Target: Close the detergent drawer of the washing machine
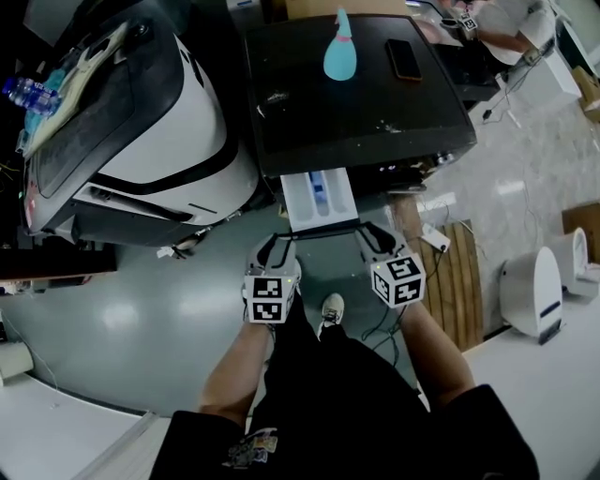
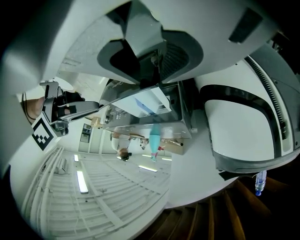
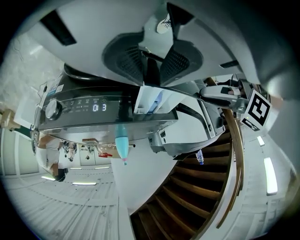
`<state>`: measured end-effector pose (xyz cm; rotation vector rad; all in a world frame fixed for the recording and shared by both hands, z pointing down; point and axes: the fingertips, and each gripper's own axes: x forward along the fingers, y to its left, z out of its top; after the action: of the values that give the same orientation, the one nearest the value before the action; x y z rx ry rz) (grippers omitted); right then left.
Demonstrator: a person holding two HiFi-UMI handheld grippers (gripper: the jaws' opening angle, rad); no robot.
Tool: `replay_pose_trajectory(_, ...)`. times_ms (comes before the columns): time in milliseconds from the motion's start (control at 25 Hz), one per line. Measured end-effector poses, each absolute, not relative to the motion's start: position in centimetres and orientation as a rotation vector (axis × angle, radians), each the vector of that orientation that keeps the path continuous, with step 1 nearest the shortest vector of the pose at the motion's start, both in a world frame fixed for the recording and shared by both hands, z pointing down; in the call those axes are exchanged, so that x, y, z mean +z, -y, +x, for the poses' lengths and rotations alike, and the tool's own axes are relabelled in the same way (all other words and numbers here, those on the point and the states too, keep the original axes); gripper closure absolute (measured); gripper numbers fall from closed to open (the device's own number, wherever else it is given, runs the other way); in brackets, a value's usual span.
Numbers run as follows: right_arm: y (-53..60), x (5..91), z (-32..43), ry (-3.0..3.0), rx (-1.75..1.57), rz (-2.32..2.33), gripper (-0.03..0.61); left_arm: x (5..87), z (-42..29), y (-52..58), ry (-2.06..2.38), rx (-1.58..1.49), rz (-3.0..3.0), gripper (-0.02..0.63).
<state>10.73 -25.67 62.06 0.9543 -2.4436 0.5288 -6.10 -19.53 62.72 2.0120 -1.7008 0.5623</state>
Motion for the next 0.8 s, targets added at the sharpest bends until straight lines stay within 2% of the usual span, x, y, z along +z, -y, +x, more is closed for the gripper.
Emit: replay_pose_trajectory(800, 30.6, 62.0, 8.2, 2.43, 0.556, 1.047, 0.476, 62.7, -8.8, 24.7, 1.765, 0.514, 1.95, 0.486)
